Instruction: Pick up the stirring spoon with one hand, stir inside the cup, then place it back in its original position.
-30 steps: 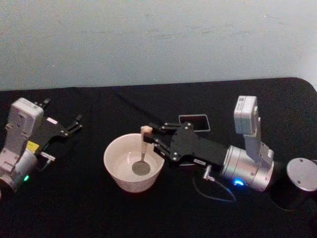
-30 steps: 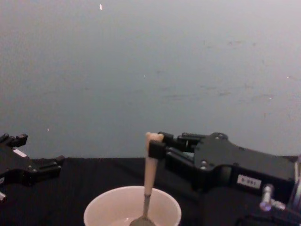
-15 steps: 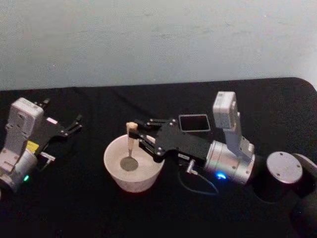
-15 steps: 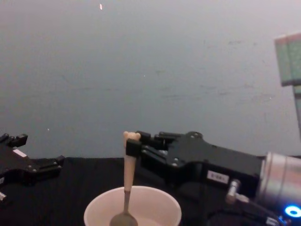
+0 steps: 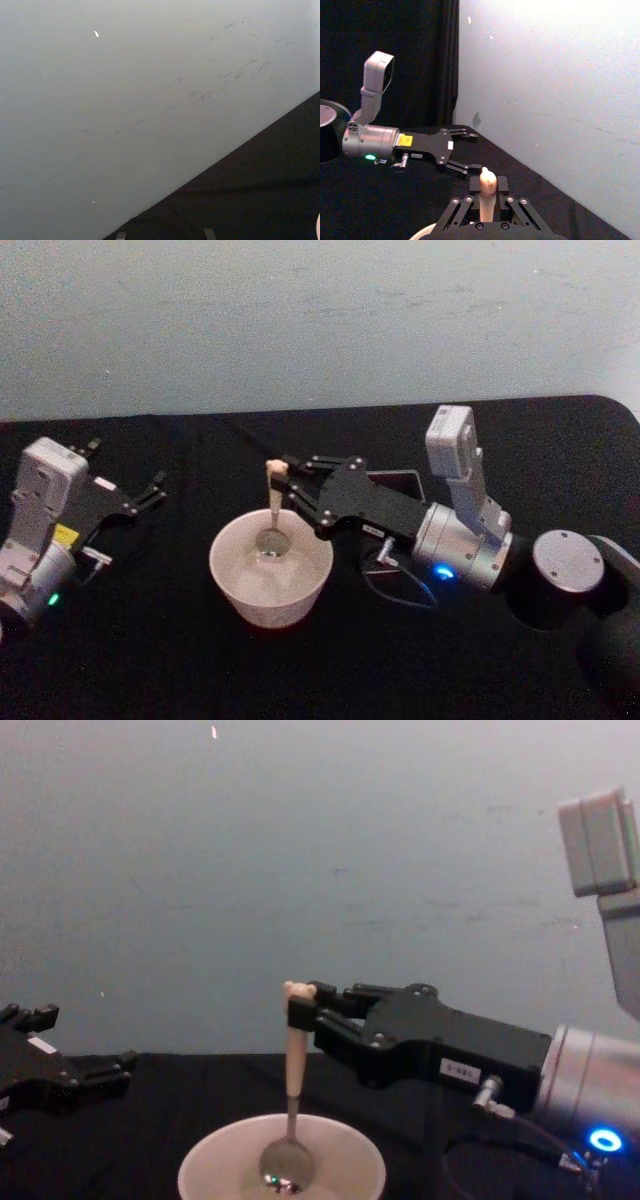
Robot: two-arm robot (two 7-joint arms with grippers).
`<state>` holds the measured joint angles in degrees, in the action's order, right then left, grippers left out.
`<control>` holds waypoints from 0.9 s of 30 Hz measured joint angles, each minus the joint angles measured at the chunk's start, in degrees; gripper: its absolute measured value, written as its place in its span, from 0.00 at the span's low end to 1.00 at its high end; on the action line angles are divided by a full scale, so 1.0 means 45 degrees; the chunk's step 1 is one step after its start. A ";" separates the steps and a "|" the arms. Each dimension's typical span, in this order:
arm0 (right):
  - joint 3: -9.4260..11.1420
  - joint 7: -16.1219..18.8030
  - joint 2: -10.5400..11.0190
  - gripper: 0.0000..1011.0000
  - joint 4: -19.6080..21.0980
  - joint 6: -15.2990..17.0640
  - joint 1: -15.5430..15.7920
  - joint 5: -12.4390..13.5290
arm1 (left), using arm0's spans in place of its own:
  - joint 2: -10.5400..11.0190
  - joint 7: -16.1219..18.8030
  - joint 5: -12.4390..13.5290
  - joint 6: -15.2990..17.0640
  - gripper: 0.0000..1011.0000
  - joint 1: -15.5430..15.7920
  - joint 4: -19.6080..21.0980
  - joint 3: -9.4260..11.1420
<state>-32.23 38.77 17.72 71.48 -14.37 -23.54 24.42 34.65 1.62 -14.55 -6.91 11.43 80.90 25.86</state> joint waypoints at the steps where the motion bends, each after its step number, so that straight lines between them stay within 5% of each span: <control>1: 0.0033 -0.0013 0.0019 0.20 0.0008 -0.0005 0.0016 -0.0002 | 0.0000 0.0000 0.0000 0.0000 0.99 0.0000 -0.0001 0.0000; 17: 0.0397 0.0056 0.0826 0.20 0.1248 0.0296 0.0936 0.0200 | 0.0000 0.0000 0.0000 0.0000 0.99 0.0000 -0.0001 0.0000; 27: 0.0077 0.0353 0.0914 0.20 0.1710 0.0451 0.1193 0.0316 | 0.0001 -0.0001 0.0000 0.0000 0.99 0.0000 0.0000 0.0000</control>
<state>-31.89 40.35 21.83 79.17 -12.35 -18.17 25.84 34.65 1.62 -14.55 -6.91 11.43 80.90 25.86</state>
